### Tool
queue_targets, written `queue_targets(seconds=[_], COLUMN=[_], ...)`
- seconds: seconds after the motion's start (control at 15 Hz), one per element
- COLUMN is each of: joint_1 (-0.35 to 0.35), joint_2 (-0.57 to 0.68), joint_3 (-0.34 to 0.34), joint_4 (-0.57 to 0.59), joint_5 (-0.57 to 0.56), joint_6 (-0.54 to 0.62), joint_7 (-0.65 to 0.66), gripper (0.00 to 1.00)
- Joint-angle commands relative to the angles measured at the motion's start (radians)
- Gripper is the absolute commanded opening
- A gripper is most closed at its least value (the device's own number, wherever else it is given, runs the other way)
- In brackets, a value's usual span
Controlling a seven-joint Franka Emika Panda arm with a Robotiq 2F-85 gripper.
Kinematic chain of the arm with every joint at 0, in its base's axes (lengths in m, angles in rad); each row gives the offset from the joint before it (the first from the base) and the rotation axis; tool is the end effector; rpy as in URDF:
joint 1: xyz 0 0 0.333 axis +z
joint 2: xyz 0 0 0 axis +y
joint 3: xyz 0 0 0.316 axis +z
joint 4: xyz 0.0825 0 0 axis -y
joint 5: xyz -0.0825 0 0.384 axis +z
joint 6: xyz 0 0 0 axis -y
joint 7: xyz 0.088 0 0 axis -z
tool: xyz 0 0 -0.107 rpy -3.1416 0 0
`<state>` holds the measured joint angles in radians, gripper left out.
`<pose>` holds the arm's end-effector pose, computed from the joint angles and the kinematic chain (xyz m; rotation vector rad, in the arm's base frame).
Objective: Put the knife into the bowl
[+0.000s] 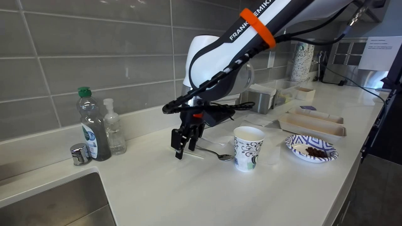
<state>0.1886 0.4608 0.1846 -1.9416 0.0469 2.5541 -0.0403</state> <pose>0.5963 0.2260 0.2632 -2.9547 -0.5241 -0.2072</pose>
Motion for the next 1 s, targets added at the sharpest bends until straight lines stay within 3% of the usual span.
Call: queue_targets(seconds=[0.0,0.13,0.47,0.93], joint_1=[0.036,0.045,0.058,0.061], joint_2=[0.028,0.035,0.056,0.068], joint_3=[-0.036,-0.046,-0.058,-0.062], joint_4=[0.042,0.046,0.064,0.075], joint_5=[-0.059,-0.079,-0.102,-0.105], joint_6=[-0.056,-0.059,-0.053,-0.072], joint_7=[0.050,0.065,0.088,0.092], gripper=[0.59,0.67,0.72,0.54])
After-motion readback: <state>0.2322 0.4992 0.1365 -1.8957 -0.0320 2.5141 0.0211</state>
